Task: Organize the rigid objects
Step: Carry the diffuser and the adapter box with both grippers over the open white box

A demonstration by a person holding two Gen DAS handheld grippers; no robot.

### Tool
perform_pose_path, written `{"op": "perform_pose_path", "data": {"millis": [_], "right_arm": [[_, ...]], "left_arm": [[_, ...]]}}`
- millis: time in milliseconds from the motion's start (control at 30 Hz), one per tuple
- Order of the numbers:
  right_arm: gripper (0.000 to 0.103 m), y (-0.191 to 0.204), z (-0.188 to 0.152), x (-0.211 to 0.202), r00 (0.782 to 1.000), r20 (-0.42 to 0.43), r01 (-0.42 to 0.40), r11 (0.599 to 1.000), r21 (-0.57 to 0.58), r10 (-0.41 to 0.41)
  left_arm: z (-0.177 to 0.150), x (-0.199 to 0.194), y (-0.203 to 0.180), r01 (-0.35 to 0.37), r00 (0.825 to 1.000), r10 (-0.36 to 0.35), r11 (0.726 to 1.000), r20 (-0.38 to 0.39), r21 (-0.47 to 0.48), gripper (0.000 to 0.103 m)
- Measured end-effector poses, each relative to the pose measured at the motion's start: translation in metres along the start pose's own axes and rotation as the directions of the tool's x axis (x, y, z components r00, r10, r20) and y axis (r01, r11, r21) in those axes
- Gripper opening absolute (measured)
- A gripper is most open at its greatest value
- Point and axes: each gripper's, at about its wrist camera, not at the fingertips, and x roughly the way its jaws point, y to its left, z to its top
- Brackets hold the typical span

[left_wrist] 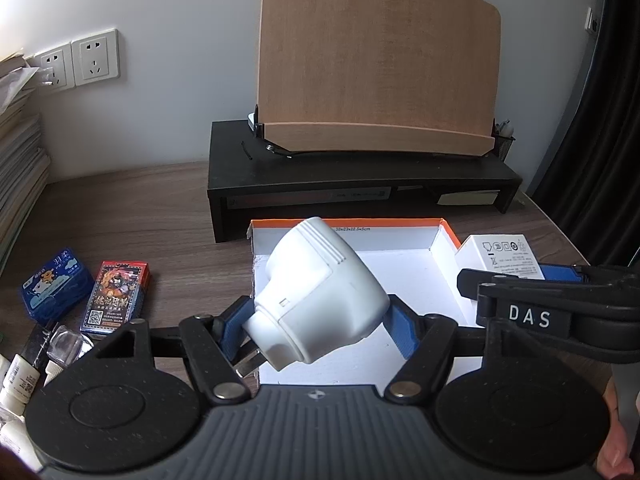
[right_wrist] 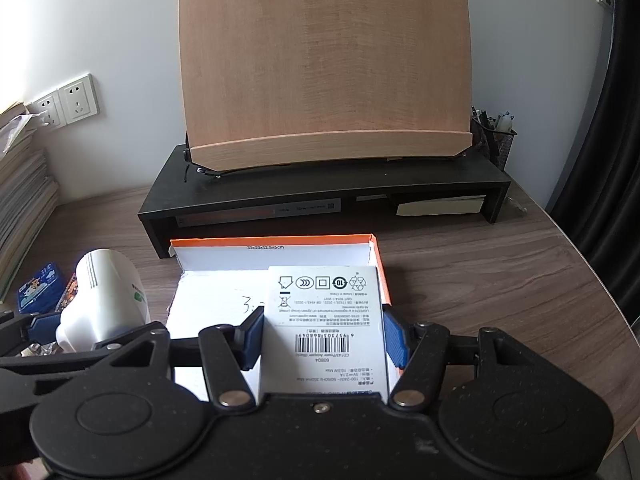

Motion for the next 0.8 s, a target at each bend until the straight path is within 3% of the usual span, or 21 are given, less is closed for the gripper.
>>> {"op": "perform_pose_path", "data": {"millis": [800], "right_arm": [[0.071, 0.0020, 0.0030, 0.0066, 1.000, -0.004, -0.006, 1.000, -0.001, 0.006]], "left_arm": [[0.0023, 0.0039, 0.0032, 0.001, 1.000, -0.001, 1.000, -0.004, -0.009, 0.072]]}}
